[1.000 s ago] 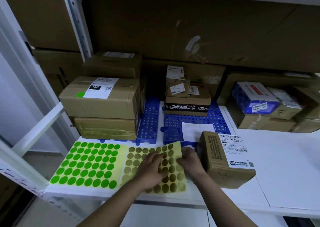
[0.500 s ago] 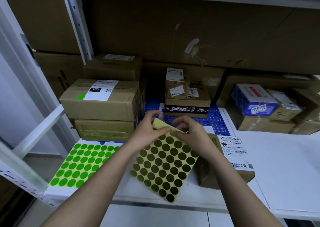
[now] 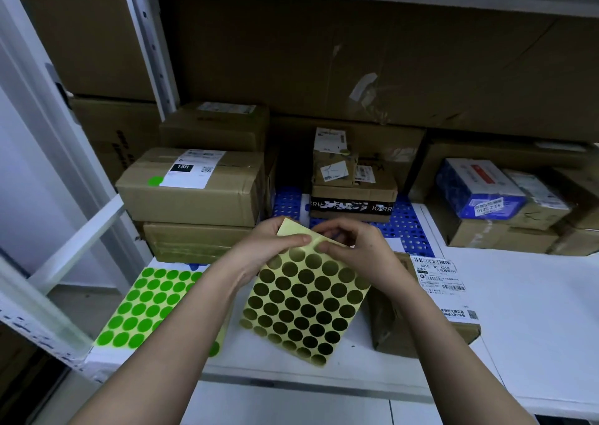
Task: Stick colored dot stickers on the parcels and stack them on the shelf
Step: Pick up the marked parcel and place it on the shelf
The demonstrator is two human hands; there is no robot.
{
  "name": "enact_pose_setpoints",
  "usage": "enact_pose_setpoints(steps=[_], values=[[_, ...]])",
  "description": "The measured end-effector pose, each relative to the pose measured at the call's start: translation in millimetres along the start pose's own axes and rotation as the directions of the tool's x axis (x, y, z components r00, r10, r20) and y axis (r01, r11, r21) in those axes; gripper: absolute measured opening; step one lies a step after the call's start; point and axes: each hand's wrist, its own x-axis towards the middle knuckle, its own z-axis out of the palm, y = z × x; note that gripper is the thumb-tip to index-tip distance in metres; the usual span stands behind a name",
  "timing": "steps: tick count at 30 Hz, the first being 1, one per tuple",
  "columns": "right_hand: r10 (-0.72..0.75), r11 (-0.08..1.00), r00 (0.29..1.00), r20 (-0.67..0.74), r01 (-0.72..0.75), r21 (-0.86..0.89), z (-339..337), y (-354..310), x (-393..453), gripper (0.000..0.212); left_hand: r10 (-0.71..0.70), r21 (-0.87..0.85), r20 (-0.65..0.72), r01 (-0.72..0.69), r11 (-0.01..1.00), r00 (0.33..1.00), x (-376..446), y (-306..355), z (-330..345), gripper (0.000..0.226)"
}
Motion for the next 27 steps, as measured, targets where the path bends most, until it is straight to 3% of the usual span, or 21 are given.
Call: enact_pose_setpoints(steps=[11, 21, 27], values=[[-0.043, 0.999, 0.997, -0.058, 0.044, 0.012, 2.7, 3.1, 0.0, 0.025, -0.011, -0.075, -0.011, 0.010, 0.997, 1.000, -0.3, 3.1, -0.2, 0.020], [-0.056, 0.998, 0.996, -0.068, 0.056, 0.000, 3.9, 8.2, 3.5, 0.019, 0.081, -0.021, -0.043, -0.082, 0.996, 0.996, -0.5, 4.8, 0.1, 0.023], [-0.062, 0.998, 0.995, -0.073, 0.063, 0.012, 5.8, 8.8, 4.6, 0.022, 0.071, 0.063, -0.073, -0.067, 0.996, 0.995, -2.7, 4.5, 0.5, 0.021]])
